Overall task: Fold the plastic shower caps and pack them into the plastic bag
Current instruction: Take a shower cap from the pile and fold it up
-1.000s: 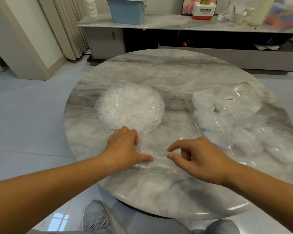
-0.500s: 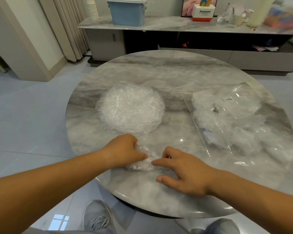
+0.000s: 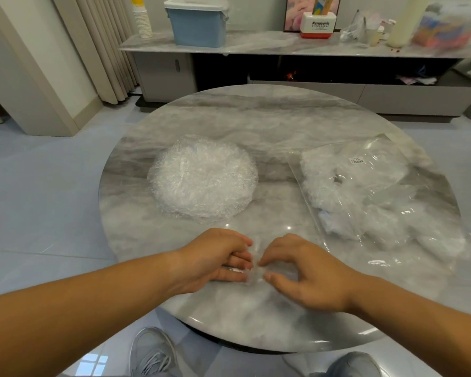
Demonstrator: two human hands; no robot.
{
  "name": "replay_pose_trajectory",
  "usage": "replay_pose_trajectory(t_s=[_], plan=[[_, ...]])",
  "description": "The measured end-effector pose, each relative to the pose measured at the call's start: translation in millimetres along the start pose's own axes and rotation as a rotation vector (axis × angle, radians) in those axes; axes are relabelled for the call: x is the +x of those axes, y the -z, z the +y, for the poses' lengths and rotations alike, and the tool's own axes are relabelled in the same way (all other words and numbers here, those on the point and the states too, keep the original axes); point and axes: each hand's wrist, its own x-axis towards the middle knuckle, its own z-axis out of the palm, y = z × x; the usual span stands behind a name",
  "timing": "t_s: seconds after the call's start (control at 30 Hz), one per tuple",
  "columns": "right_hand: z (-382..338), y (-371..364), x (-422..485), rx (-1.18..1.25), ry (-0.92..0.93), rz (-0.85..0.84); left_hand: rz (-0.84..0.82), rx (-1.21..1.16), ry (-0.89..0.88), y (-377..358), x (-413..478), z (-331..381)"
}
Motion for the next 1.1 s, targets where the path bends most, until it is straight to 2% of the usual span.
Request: replay_pose_trajectory(t_s=[0.1,0.2,0.33,0.43,0.57,0.7,0.87,0.97,1.1], plan=[[6,4,0,-0.158,-0.185,0.221,-0.007,0.057,-0.032,-2,2,-1],[2,10,4,-0.311,-0.472,0.138,-0.005,0.093,-0.048,-3,3,-1],[0,14,11,-0.186,-0.640,0.032,0.002,0.136,-0.072,-5,4,-4],[-1,14,16,0.100,-0.631,0.102,0.004,0.144,-0.085,-4,4,-6],[-15,14,18,0.689,-0.516,0.239,-0.015,0.134,-0.088,-2,4,-7],[-22,4,21,1.039,-0.477,0.162,-0.112,0.086,-0.087,4,2,-6],[-16,-12,12,0.824,-0.323,0.023,-0.073,0.103,-0.077,13,1,-1],[-17,-11,6,0.732,-0.268,0.004,0.032,0.255,-0.148,16,1,8],[-23,-7,4,0.568,-0.242,-0.137,0.175,0.609,-0.318,22,5,16]])
